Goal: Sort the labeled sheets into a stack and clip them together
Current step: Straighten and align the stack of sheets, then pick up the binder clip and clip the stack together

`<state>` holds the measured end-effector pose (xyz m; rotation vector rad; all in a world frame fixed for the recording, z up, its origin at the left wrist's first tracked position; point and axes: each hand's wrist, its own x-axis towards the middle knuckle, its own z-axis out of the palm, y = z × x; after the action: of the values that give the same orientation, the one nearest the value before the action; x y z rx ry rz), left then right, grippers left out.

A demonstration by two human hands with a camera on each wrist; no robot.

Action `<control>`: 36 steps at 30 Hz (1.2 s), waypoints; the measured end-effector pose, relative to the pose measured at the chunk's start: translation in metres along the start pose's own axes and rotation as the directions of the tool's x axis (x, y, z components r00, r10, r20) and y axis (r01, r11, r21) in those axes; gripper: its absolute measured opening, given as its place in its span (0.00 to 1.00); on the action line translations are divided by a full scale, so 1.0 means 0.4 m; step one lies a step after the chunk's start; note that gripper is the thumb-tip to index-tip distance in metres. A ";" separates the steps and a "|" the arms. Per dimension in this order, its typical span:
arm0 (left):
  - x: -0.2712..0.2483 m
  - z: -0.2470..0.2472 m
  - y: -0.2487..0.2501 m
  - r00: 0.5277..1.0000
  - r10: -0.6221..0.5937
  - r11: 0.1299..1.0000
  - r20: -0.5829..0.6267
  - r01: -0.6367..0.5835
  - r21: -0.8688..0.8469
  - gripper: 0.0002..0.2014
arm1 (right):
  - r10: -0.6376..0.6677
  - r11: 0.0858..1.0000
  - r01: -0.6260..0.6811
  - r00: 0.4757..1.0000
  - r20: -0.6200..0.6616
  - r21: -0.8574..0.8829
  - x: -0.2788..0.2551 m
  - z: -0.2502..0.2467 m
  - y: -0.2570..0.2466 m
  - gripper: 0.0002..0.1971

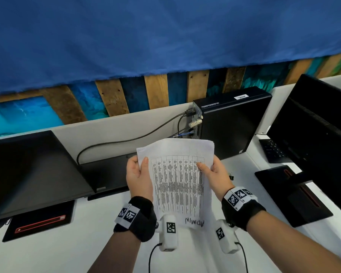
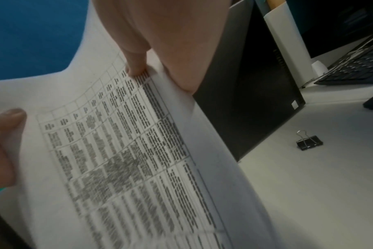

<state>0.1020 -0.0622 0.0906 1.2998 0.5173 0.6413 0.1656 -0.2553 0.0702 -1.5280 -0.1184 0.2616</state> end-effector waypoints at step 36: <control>0.097 0.049 -0.029 0.991 0.009 0.948 0.136 -0.051 0.314 0.09 | 0.236 0.922 -0.282 0.953 -0.192 -0.265 0.140 -0.248 0.152 0.20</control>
<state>0.1449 -0.0510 0.0835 1.6454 0.5056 0.5046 0.2376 -0.3368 0.0007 -1.8532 0.1813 0.3449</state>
